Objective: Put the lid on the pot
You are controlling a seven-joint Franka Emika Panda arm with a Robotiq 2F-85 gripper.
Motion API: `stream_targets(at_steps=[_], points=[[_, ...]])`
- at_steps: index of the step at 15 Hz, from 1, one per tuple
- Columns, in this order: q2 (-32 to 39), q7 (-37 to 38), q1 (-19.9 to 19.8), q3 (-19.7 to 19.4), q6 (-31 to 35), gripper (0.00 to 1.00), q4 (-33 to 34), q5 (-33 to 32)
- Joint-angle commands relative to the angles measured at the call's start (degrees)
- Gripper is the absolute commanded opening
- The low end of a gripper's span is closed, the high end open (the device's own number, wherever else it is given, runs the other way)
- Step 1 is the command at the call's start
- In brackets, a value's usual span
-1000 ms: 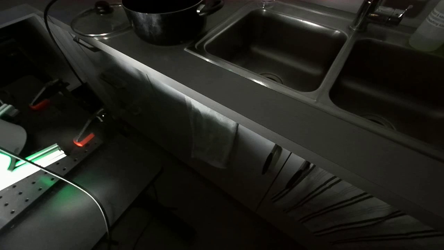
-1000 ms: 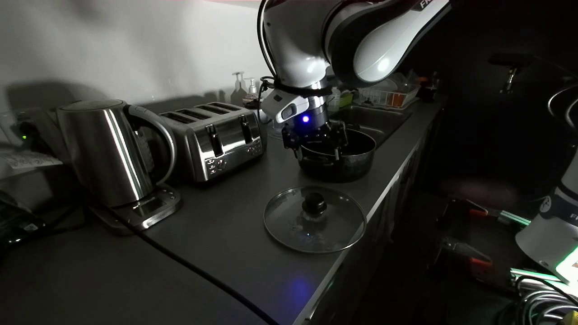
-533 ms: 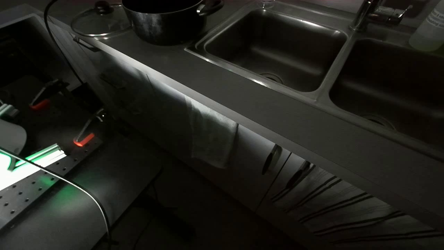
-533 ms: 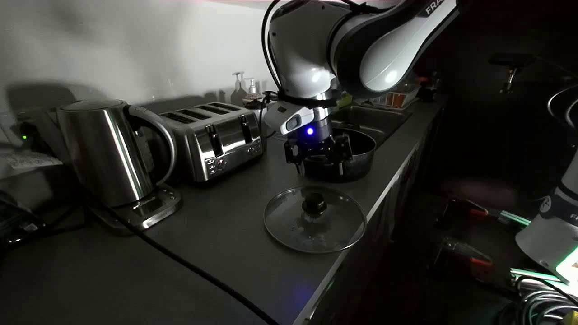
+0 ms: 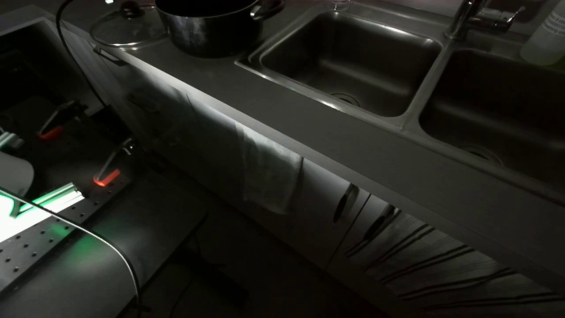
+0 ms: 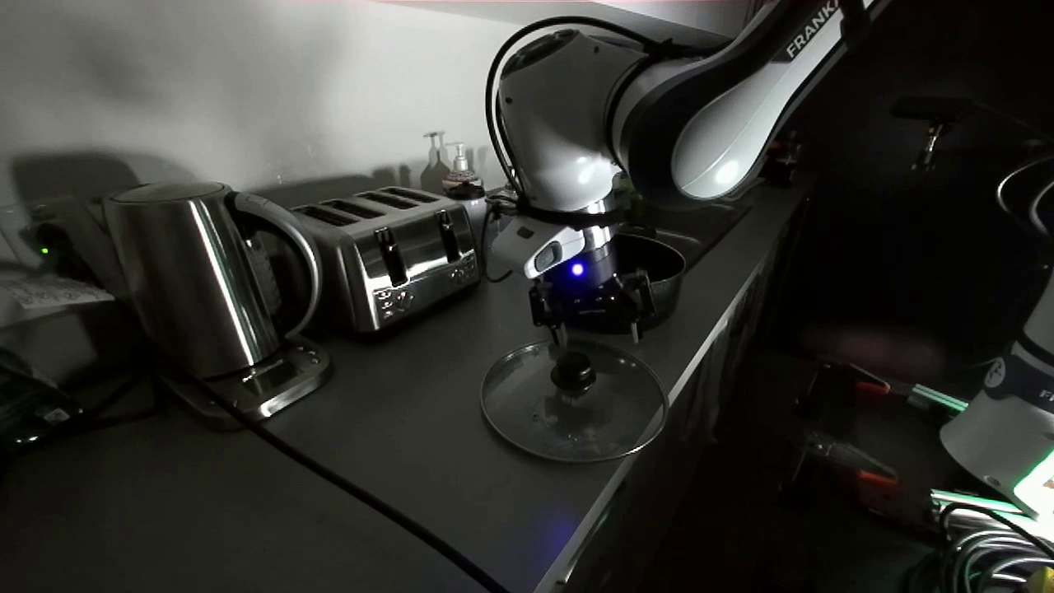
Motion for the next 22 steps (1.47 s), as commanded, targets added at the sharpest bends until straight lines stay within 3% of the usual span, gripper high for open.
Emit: stream_targets(at_steps=[1, 22], points=[[0.2, -1.6, -0.2, 0.1, 1.3, 1.00, -0.9, 0.8], [3.4, -0.4, 0.2, -0.4, 7.2, 1.00, -0.8, -1.3]])
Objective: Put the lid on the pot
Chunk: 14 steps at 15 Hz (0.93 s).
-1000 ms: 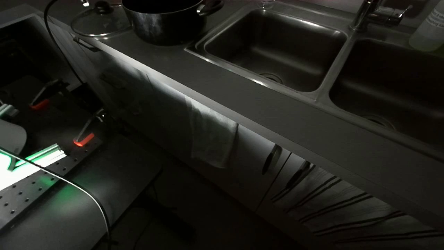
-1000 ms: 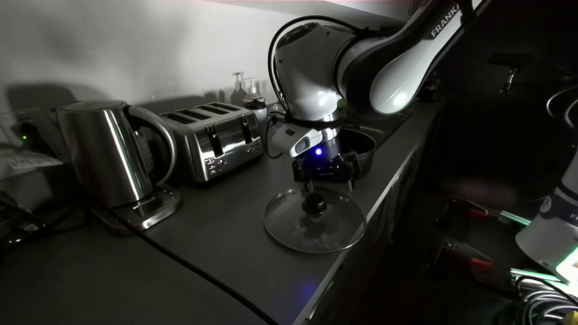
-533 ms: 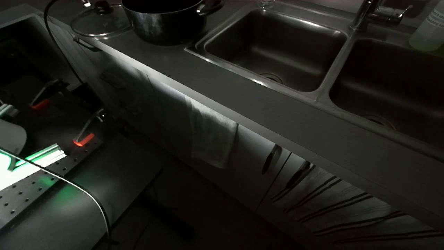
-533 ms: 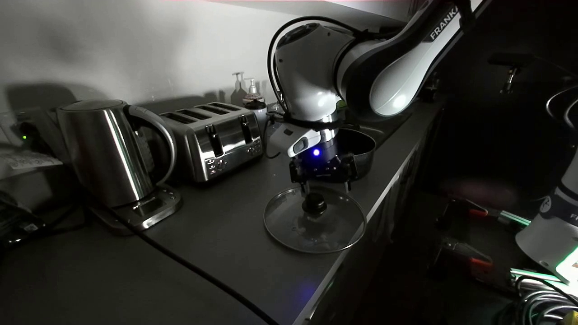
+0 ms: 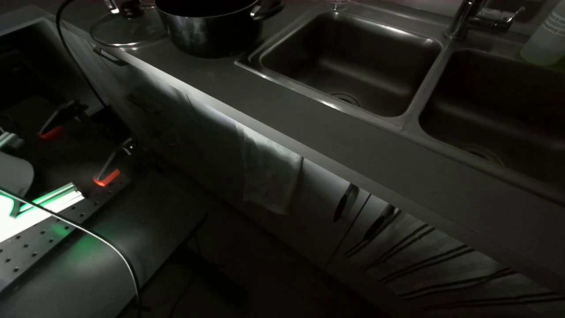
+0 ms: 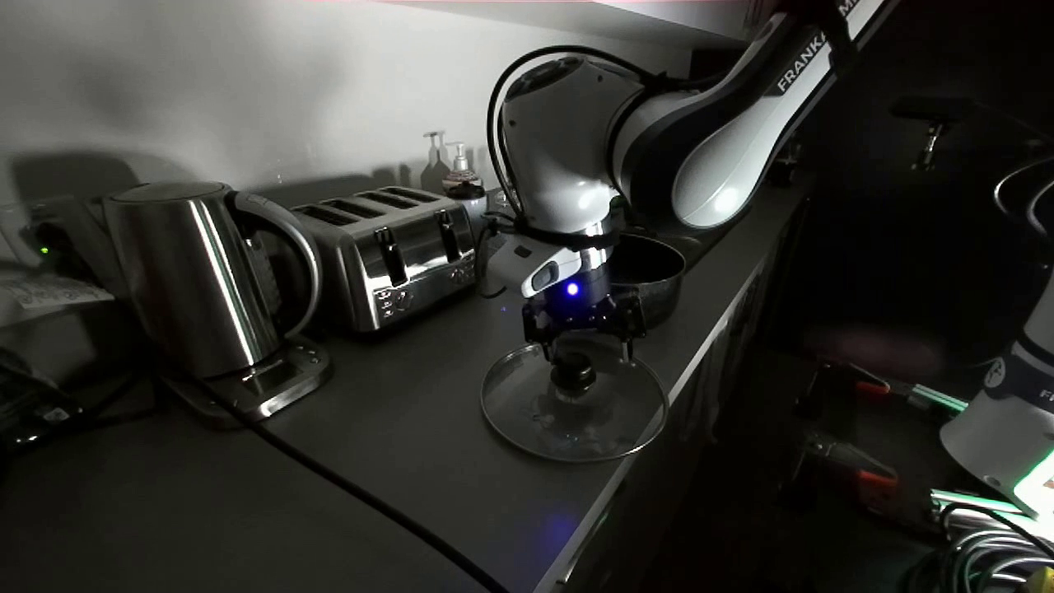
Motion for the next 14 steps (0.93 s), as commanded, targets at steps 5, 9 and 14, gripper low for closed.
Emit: stream_targets(at_steps=[5, 9, 14], points=[[1.4, -0.7, 0.1, -0.2, 2.2, 0.66, -0.1, -0.4], [1.1, -0.8, 0.1, -0.2, 2.8, 0.36, -0.2, -0.2], [0.7, -1.0, -0.1, -0.1, 3.6, 0.27, -0.5, 0.1]])
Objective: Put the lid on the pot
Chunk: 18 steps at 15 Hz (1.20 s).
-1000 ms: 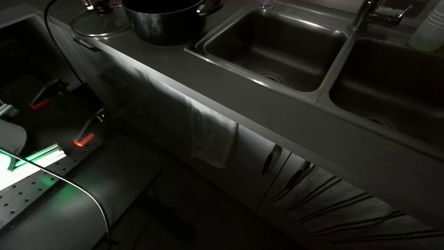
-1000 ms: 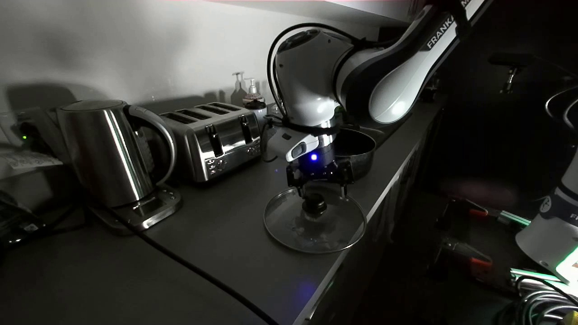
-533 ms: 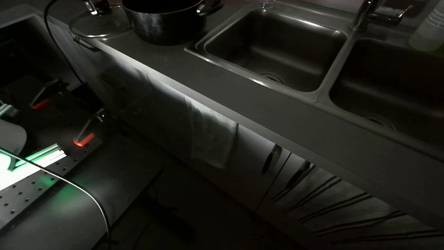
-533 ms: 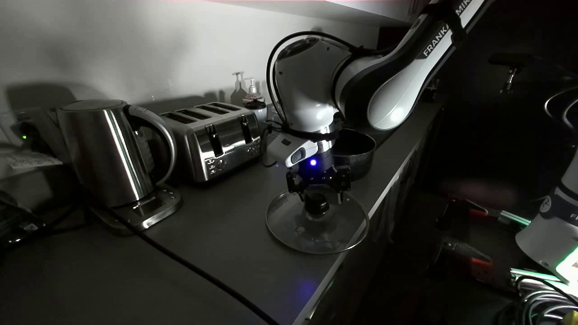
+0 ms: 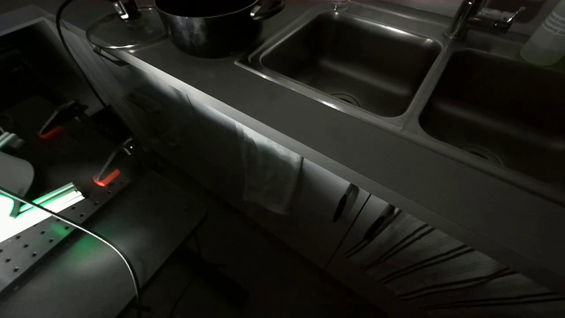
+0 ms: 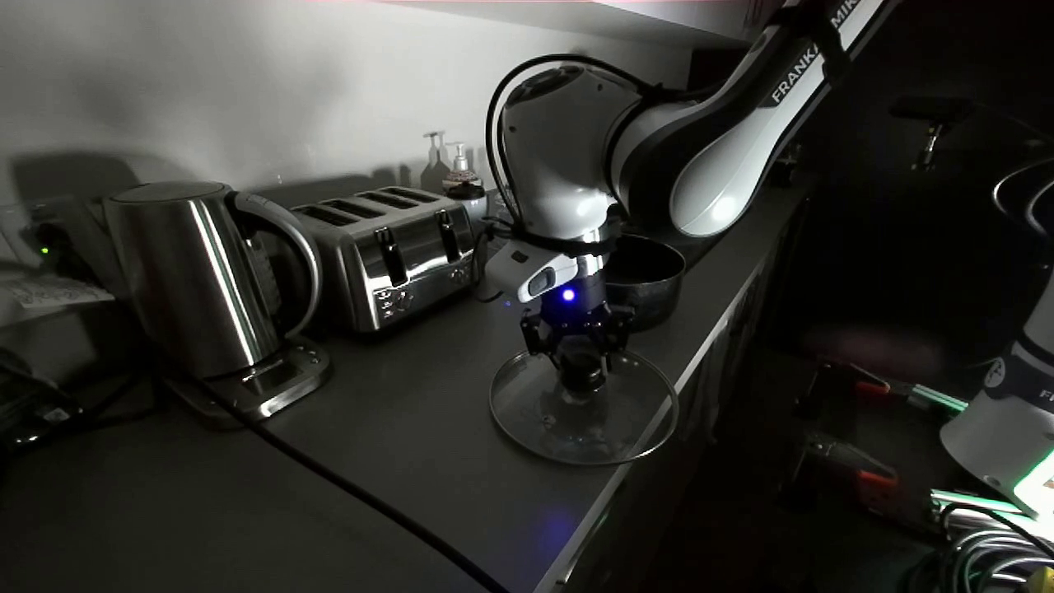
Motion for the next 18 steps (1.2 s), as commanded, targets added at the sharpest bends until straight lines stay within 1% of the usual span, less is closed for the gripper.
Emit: stream_targets(at_steps=[1, 5, 12, 18], points=[[-1.3, -1.6, -0.2, 0.4, 1.2, 0.27, -1.0, 0.9], [-4.9, -3.4, -0.3, 1.9, 1.0, 0.27, -2.8, 3.0], [-13.3, -10.1, 0.1, 4.7, 1.6, 0.27, -8.8, 8.2], [-21.7, -16.3, 2.2, 5.3, 0.6, 0.27, -13.5, 14.1]])
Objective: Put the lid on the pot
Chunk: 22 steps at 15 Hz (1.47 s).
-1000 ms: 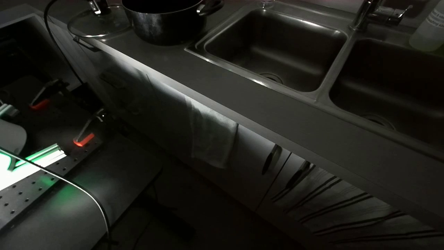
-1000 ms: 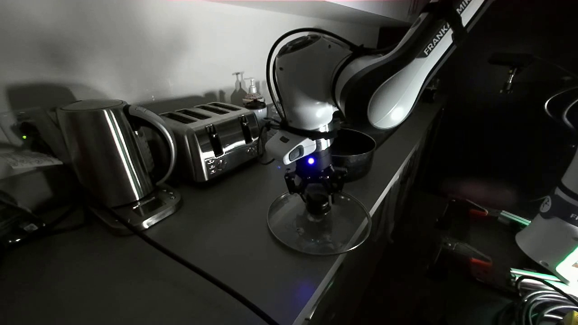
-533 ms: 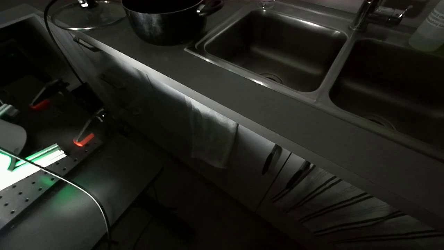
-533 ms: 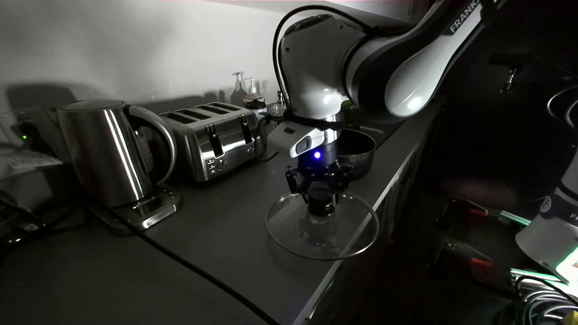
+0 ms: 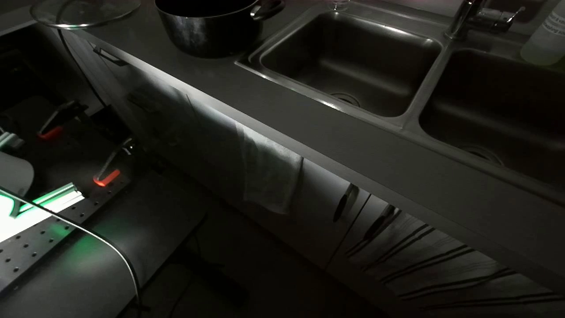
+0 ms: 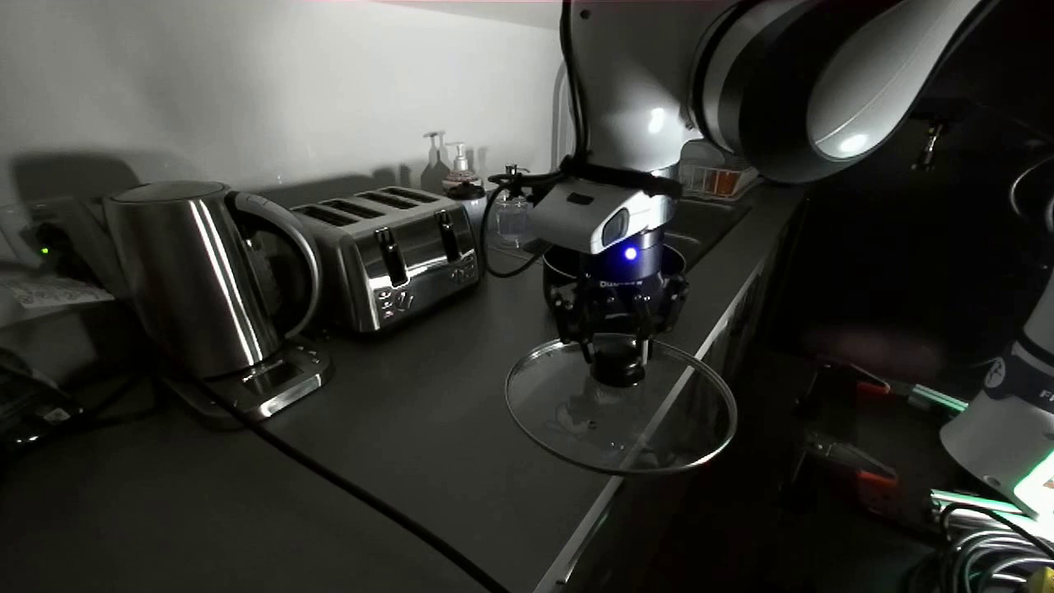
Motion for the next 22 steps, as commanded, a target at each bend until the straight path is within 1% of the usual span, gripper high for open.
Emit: stream_targets(at_steps=[1, 6, 9, 11, 15, 22], points=[[-8.1, -4.9, 1.8, -0.3, -0.3, 0.27, -4.3, 4.6], [-14.3, -6.6, 4.3, -1.5, -0.6, 0.27, -6.6, 6.5], [-16.7, -5.2, 5.0, -2.6, -1.0, 0.27, -6.4, 5.7], [-17.5, -3.8, 4.9, -3.4, -1.0, 0.27, -5.9, 5.0], [-17.8, -0.1, 3.5, -5.5, -0.9, 0.27, -4.2, 3.3], [-14.0, 11.5, -1.3, -9.0, -1.8, 0.27, 2.4, -1.5]])
